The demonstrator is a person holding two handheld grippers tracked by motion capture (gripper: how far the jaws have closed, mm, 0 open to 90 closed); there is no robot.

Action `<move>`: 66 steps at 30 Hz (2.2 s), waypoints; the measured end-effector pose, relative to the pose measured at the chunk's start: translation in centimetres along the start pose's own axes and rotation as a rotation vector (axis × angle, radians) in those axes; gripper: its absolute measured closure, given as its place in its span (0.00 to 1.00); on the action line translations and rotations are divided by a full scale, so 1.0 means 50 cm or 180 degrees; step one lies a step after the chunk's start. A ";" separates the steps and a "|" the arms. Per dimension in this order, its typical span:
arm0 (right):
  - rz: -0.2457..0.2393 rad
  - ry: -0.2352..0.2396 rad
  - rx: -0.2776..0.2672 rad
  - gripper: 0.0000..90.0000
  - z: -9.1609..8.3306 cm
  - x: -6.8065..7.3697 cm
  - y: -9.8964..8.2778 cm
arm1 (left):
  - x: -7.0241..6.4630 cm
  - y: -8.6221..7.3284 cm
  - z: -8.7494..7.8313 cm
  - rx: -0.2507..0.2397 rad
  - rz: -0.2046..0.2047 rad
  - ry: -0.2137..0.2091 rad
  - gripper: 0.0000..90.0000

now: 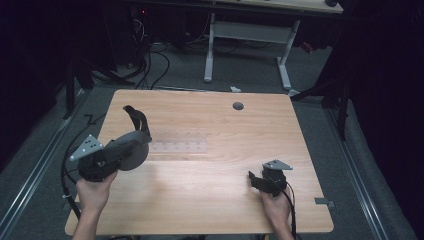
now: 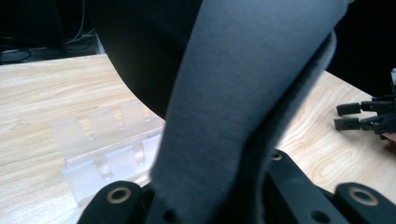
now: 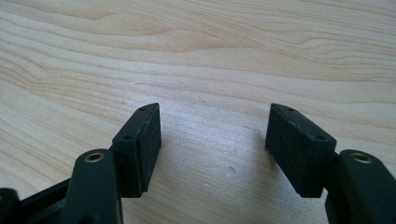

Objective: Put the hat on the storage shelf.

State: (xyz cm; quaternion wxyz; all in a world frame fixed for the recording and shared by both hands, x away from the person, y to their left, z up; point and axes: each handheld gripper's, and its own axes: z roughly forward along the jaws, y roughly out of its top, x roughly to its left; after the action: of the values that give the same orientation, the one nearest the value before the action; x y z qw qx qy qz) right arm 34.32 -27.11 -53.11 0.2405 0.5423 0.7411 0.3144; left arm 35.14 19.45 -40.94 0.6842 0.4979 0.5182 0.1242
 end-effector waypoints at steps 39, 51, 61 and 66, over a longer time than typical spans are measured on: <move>-0.0007 -0.0003 0.0003 0.39 0.000 0.001 0.000 | 0.103 0.050 0.114 -0.0132 0.0360 0.0616 0.94; -0.0006 0.0002 0.0009 0.39 -0.001 0.002 0.000 | 0.123 0.041 0.139 -0.0137 0.0391 0.0727 0.94; -0.0006 0.0002 0.0009 0.39 -0.001 0.002 -0.001 | 0.140 0.021 0.154 -0.0122 0.0370 0.0793 0.94; -0.0011 0.0006 0.0009 0.39 -0.001 0.003 -0.001 | 0.149 0.010 0.156 -0.0116 0.0341 0.0817 0.94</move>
State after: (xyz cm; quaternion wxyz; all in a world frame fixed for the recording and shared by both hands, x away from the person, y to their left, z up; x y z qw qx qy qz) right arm 34.22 -27.01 -53.11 0.2396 0.5411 0.7427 0.3134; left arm 45.02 20.46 -45.16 0.6136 0.4923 0.5719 0.2326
